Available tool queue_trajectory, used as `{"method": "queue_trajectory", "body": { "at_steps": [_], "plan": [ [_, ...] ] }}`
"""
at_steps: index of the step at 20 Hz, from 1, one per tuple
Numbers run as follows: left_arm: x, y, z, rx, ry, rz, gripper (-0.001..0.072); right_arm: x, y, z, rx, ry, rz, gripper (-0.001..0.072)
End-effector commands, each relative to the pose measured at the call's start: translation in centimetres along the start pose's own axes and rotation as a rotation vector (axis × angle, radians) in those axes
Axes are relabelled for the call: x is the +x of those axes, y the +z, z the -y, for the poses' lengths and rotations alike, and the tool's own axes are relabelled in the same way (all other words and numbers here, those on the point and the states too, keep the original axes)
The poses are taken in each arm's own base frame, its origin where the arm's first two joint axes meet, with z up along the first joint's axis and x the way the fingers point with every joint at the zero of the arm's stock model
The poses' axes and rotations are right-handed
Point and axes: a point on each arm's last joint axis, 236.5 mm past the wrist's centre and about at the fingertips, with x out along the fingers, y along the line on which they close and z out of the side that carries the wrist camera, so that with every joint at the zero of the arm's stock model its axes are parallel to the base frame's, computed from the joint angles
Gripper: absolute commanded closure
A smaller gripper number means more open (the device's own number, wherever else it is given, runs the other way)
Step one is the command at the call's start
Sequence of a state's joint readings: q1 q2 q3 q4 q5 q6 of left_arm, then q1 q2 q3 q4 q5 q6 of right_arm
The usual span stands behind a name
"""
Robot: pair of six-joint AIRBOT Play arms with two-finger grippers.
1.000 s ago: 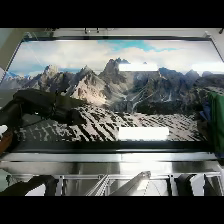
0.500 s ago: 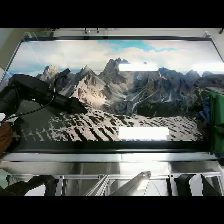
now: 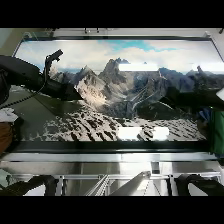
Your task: Fold the shirts.
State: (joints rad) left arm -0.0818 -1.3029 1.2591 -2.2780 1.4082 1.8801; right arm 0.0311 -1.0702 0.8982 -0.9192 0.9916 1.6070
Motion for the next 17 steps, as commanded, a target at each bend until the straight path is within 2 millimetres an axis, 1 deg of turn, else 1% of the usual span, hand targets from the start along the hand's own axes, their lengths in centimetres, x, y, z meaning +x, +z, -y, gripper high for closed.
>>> {"method": "queue_trajectory", "body": {
  "at_steps": [1, 2, 3, 5, 6, 8, 9, 12, 17],
  "plan": [
    [0.3, 0.1, -1.8, -0.048, 0.065, 0.011, 0.0685, 6.7, -0.3, -2.3, -0.229, -0.088, -0.110, 0.0692],
    [0.8, -0.3, -2.1, -0.062, 0.065, 0.004, 0.0685, 7.4, 0.0, -2.8, -0.241, -0.085, -0.116, 0.0692],
    [1.2, -0.6, -2.4, -0.072, 0.065, -0.002, 0.0685, 7.6, 0.3, -3.1, -0.245, -0.082, -0.114, 0.0692],
    [1.7, -1.1, -2.8, -0.085, 0.066, -0.010, 0.0684, 7.3, 0.8, -3.4, -0.249, -0.076, -0.091, 0.0692],
    [1.8, -1.2, -2.9, -0.089, 0.066, -0.012, 0.0684, 7.1, 0.7, -3.6, -0.254, -0.073, -0.091, 0.0692],
    [1.8, -1.4, -2.9, -0.089, 0.065, -0.021, 0.0683, 7.1, -0.5, -3.8, -0.232, -0.056, -0.142, 0.0692],
    [1.8, -1.9, -2.7, -0.090, 0.058, -0.042, 0.0683, 7.1, -0.7, -3.9, -0.228, -0.052, -0.148, 0.0691],
    [1.7, -3.0, -2.3, -0.092, 0.043, -0.087, 0.0683, 7.1, -0.7, -3.9, -0.227, -0.053, -0.147, 0.0691],
    [1.7, -3.0, -2.3, -0.092, 0.043, -0.088, 0.0683, 7.1, -0.7, -3.9, -0.227, -0.053, -0.147, 0.0692]
  ]
}}
